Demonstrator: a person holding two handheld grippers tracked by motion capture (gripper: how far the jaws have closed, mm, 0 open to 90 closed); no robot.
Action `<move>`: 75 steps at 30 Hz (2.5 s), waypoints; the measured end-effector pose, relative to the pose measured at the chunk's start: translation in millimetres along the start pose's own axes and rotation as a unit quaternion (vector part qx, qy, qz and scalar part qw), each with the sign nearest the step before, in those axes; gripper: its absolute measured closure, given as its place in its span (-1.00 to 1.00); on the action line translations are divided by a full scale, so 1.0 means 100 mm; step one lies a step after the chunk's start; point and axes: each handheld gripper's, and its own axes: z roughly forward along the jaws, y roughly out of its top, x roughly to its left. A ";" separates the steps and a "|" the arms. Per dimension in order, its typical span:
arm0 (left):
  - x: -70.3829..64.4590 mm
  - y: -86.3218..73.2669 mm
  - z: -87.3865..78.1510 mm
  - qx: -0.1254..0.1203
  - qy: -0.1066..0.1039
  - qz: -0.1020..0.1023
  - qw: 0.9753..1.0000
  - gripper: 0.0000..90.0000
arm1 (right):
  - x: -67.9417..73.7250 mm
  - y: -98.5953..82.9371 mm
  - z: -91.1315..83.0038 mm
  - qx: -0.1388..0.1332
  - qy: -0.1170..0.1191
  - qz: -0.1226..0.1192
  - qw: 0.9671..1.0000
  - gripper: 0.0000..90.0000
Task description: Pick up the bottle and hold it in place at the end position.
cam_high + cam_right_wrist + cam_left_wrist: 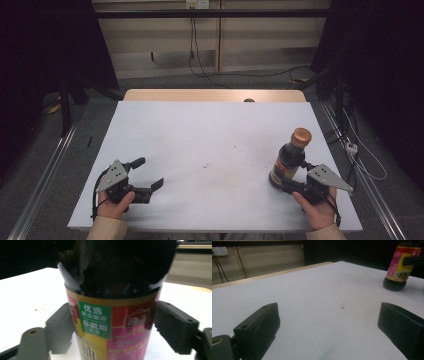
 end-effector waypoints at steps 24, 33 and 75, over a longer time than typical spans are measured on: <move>-0.01 0.00 -0.01 0.004 0.001 0.008 1.000 -0.91 | 0.04 0.09 0.09 0.016 0.000 -0.008 1.000 -0.33; -0.02 -0.01 0.00 0.001 0.005 0.005 1.000 -0.91 | 0.03 0.09 0.09 0.016 0.004 -0.007 1.000 -0.33; -0.05 0.01 -0.01 -0.007 0.001 0.007 1.000 -0.91 | 0.21 0.32 0.53 0.018 0.062 -0.029 0.997 -0.33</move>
